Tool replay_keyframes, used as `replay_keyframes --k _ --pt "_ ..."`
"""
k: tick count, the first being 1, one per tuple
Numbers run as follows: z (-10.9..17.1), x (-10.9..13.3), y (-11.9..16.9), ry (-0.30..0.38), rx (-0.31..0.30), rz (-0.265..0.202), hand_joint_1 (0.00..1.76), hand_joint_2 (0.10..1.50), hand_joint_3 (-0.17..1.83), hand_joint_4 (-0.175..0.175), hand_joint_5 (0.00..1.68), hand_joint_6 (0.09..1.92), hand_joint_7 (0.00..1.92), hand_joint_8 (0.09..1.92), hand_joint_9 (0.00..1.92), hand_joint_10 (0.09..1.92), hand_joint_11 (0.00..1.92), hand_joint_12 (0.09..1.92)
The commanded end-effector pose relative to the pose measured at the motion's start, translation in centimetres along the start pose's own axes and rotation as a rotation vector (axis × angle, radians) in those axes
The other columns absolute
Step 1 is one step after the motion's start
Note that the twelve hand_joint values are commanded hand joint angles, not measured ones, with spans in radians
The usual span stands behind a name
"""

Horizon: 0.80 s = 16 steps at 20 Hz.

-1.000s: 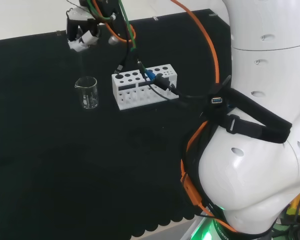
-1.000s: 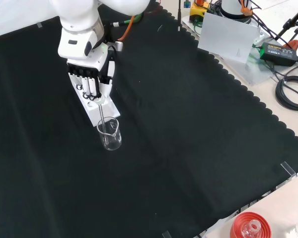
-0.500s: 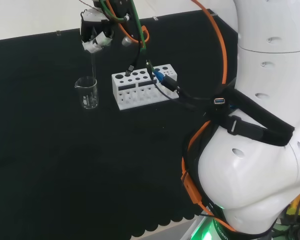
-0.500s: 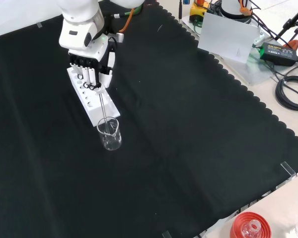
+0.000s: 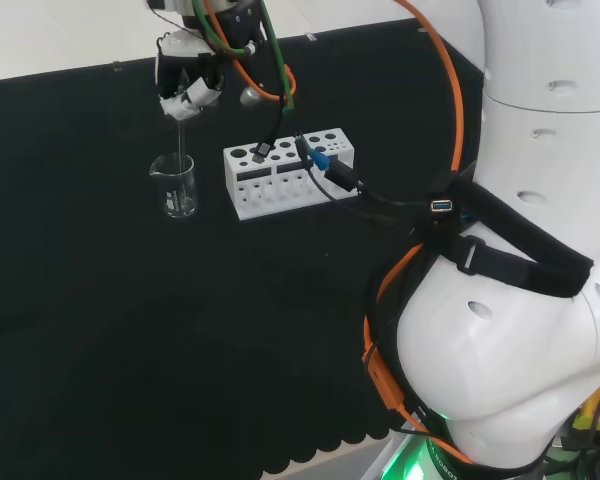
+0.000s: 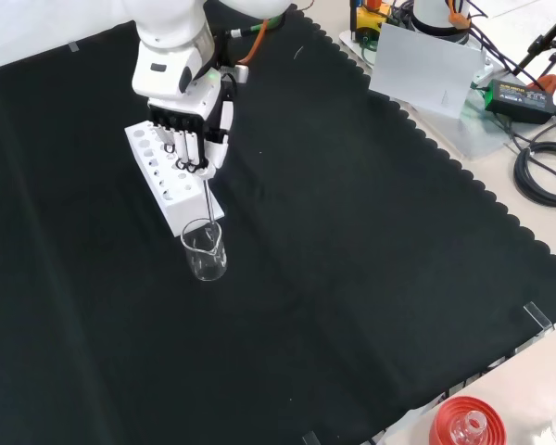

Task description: Stir in the beaker to the left of the white test tube rack with the glass rod.

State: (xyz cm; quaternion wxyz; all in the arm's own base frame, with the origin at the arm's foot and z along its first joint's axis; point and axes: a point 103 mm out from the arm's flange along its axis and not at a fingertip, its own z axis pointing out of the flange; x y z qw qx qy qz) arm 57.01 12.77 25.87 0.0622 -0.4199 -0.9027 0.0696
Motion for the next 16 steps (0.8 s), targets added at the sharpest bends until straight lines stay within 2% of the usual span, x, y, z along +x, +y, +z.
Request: replay_keyframes --k 1,4,8,16 --pt "-0.2 0.9 3.2 -0.002 -0.003 -0.034 1.30 1.10 -0.17 -0.175 1.17 0.70 1.21 0.71 1.67 0.54 1.62 0.54" --pt "-0.3 0.2 4.0 -0.013 -0.003 -0.047 1.30 1.10 -0.17 -0.175 1.17 0.70 1.21 0.71 1.67 0.54 1.62 0.54" --pt "-0.7 -1.5 3.9 -0.003 -0.014 -0.030 1.30 1.10 -0.17 -0.175 1.17 0.70 1.21 0.71 1.67 0.54 1.62 0.54" --pt "-0.8 -4.8 0.2 -0.014 -0.005 0.047 1.30 1.10 -0.17 -0.175 1.17 0.70 1.21 0.72 1.67 0.54 1.62 0.54"
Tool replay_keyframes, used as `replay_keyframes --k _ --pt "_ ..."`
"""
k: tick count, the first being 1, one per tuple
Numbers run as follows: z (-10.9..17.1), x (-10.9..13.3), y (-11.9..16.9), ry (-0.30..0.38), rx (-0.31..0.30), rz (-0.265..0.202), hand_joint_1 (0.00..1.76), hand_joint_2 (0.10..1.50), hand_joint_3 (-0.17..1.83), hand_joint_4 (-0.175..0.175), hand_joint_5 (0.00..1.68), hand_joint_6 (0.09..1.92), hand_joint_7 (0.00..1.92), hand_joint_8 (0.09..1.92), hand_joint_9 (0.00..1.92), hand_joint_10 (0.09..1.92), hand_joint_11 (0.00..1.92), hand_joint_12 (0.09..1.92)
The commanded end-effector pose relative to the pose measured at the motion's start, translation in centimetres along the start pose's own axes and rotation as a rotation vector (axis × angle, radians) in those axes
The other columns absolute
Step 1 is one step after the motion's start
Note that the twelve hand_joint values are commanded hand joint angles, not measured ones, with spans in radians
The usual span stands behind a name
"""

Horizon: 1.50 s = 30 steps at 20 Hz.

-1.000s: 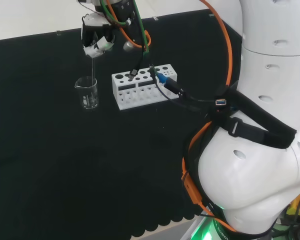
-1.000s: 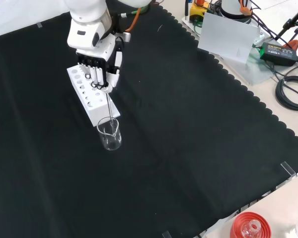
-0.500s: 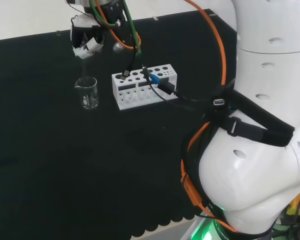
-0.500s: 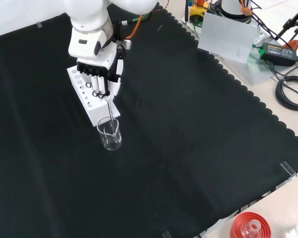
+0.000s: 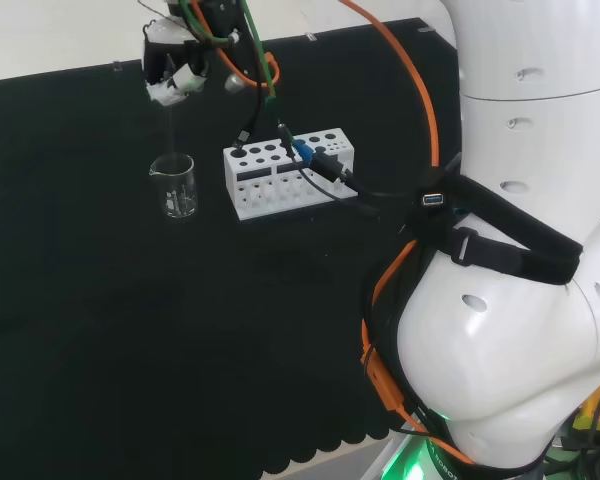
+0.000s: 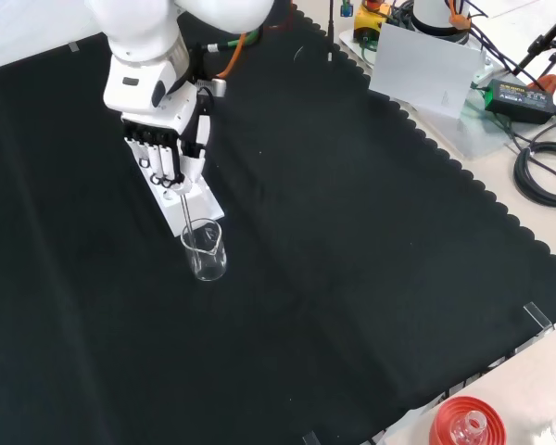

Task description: Stir in the beaker to the left of the white test tube rack with the glass rod.

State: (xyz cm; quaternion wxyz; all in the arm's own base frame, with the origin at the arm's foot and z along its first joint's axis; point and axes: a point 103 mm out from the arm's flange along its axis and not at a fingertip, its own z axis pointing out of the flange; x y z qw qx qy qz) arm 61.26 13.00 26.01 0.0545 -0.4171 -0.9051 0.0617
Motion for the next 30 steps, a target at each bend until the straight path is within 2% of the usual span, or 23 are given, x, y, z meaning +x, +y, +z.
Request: replay_keyframes --k 1,8,16,20,24,30 --pt "0.0 -2.4 -3.6 -0.008 0.019 0.061 1.30 1.10 -0.17 -0.175 1.17 0.70 1.21 0.72 1.67 0.54 1.62 0.54" --pt "0.0 -0.3 -4.7 -0.018 0.029 0.058 1.30 1.10 -0.17 -0.175 1.17 0.70 1.21 0.72 1.67 0.54 1.62 0.54" --pt "0.1 3.8 -2.3 -0.022 0.035 0.003 1.30 1.10 -0.17 -0.175 1.17 0.70 1.21 0.72 1.67 0.54 1.62 0.54" --pt "0.0 5.0 -1.0 -0.025 0.026 -0.020 1.30 1.10 -0.17 -0.175 1.17 0.70 1.21 0.72 1.67 0.54 1.62 0.54" --pt "-0.3 5.0 -0.3 -0.011 0.010 -0.025 1.30 1.10 -0.17 -0.175 1.17 0.70 1.21 0.72 1.67 0.54 1.62 0.54" --pt "-1.1 4.3 -0.8 -0.008 -0.015 -0.018 1.30 1.10 -0.17 -0.175 1.17 0.70 1.21 0.72 1.67 0.54 1.62 0.54"
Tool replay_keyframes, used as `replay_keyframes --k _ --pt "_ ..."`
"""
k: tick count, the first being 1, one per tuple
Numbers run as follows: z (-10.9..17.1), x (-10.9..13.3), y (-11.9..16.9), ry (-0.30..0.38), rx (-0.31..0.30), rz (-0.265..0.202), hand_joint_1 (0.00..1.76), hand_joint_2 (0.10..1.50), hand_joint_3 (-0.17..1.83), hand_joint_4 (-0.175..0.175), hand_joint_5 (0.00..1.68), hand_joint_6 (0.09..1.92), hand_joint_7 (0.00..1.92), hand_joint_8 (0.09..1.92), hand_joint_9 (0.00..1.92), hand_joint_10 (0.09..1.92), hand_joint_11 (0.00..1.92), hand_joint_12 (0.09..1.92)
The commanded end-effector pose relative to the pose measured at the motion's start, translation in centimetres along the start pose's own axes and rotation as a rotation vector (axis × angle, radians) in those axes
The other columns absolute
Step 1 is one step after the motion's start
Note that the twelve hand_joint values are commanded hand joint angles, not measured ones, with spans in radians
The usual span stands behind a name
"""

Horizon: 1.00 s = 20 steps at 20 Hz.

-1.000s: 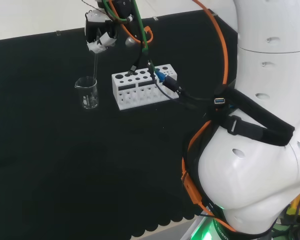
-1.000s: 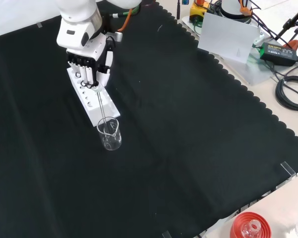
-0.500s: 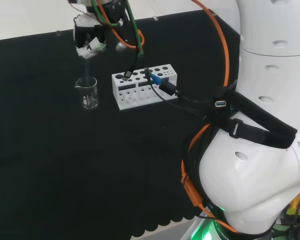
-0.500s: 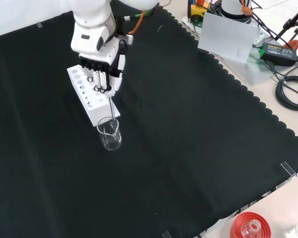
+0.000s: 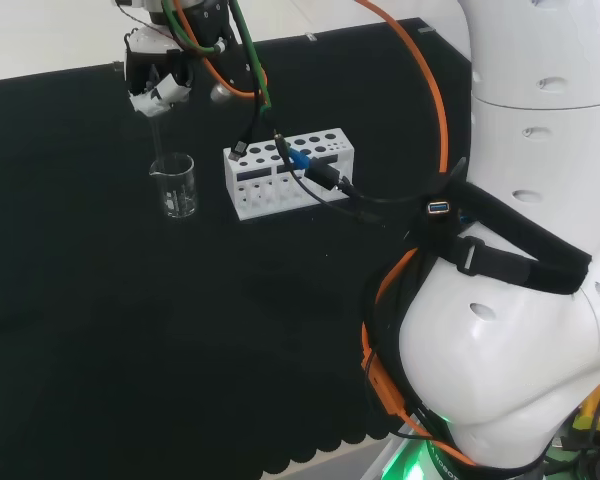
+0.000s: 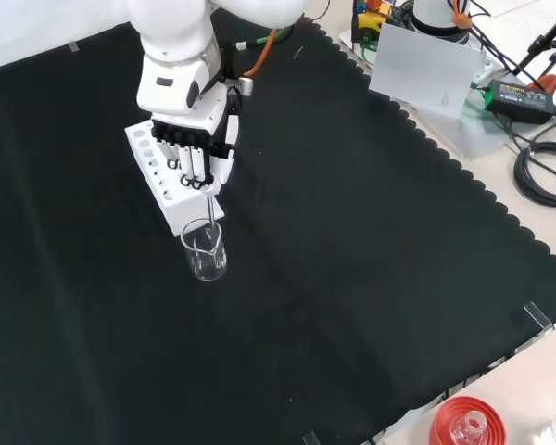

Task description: Stir in the beaker to the left of the white test tube rack with the glass rod.

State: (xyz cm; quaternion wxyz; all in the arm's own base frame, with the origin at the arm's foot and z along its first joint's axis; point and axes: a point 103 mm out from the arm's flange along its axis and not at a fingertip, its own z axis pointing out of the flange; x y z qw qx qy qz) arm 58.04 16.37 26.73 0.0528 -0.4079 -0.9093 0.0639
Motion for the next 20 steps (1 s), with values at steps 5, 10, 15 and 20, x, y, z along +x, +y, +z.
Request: replay_keyframes --k 5,10,15,20 --pt "-0.97 -0.84 -0.81 -0.014 -0.018 0.023 1.30 1.10 -0.17 -0.175 1.17 0.70 1.21 0.72 1.67 0.54 1.62 0.55" --pt "-1.01 -0.69 -0.95 -0.013 -0.019 0.027 1.30 1.10 -0.17 -0.175 1.17 0.71 1.21 0.72 1.67 0.54 1.62 0.55" --pt "-1.13 -0.04 -1.07 -0.018 -0.019 0.021 1.30 1.10 -0.17 -0.175 1.17 0.71 1.21 0.72 1.67 0.54 1.62 0.55" --pt "-1.23 0.15 -1.18 -0.022 -0.019 0.021 1.30 1.10 -0.17 -0.175 1.17 0.71 1.21 0.72 1.67 0.54 1.61 0.55"
